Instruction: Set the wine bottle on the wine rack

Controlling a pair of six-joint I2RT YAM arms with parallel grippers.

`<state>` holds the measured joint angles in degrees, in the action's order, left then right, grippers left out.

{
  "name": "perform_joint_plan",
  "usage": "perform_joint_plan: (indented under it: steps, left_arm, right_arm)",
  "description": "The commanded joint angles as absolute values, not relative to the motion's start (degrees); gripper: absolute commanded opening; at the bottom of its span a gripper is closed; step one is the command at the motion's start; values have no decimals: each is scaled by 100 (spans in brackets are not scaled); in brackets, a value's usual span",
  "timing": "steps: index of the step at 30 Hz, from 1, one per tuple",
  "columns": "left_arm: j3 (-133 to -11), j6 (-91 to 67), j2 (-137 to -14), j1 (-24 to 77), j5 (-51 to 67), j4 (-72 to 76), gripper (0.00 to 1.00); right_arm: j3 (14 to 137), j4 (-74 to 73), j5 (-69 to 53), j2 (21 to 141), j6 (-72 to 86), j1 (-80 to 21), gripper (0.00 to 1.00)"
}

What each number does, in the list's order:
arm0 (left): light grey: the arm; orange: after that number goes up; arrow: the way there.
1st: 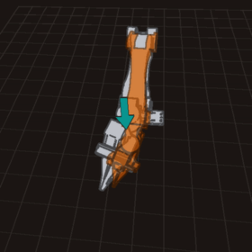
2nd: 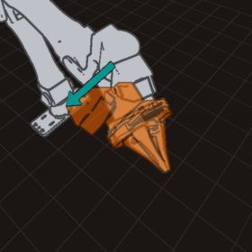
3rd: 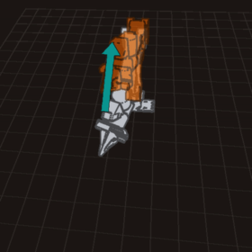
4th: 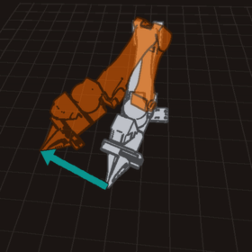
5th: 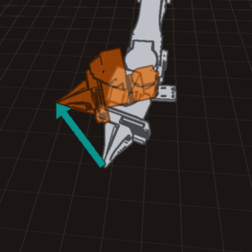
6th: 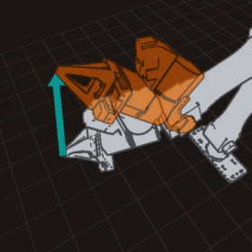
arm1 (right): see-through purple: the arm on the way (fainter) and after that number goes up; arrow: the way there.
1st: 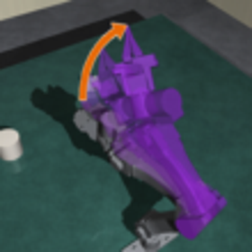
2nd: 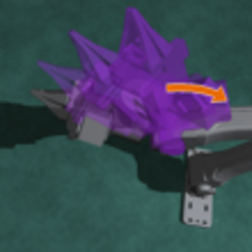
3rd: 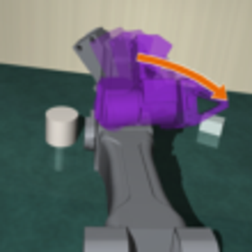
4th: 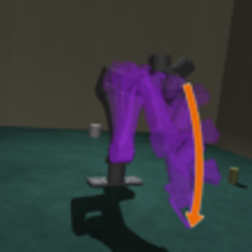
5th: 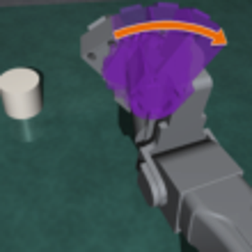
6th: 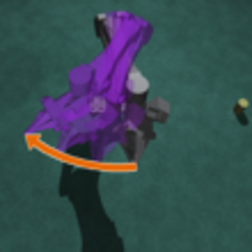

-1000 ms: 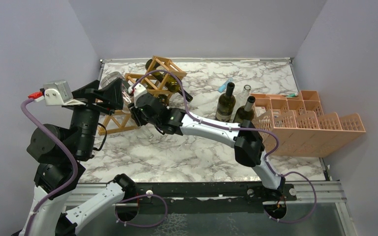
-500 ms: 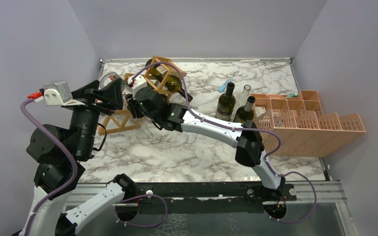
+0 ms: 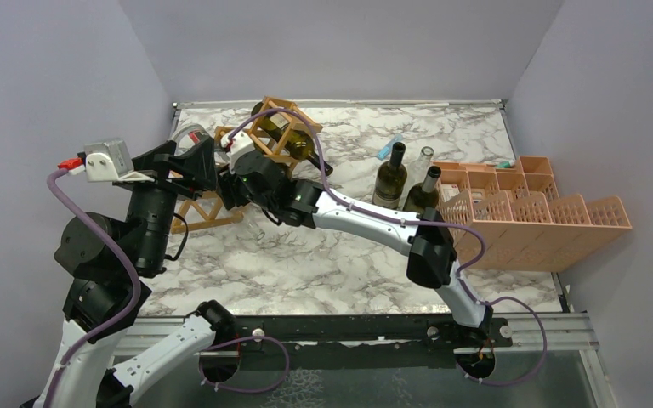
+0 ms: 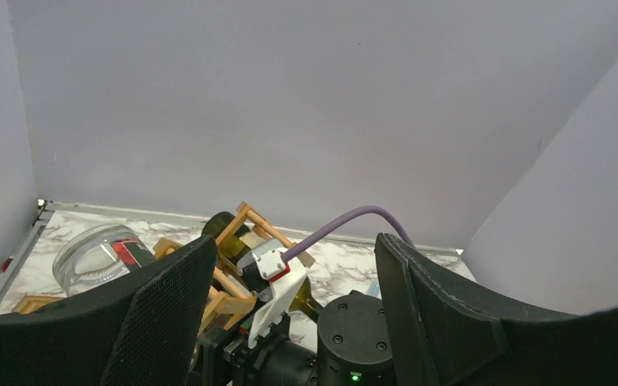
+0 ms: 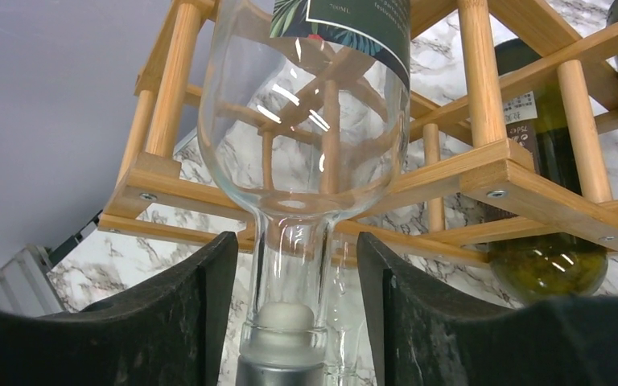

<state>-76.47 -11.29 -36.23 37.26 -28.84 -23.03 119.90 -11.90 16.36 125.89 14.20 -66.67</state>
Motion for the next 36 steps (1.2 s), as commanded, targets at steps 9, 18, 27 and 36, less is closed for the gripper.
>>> perform_joint_plan:
  steps: [9,18,27,36]
  left_arm:
    - [-7725,-1055,-3601,3754,-2943,-2375,77]
    - [-7464,-1022,-3455,3761,-2376,-2424,78]
    - [-6266,-1105,-3435,3761,-406,-2044,83]
    - [-5334,-1329,-3780,3761,843,-1077,89]
  right_arm:
    - [11331,-628,1393,11541,1695,-6680,64]
    - [8883,272,2285,9434,1361,-6673,64]
    - [6944,-699,4906,6966,1107,-6559,64]
    - [6809,-1546,6073,6128,1044,-6213,70]
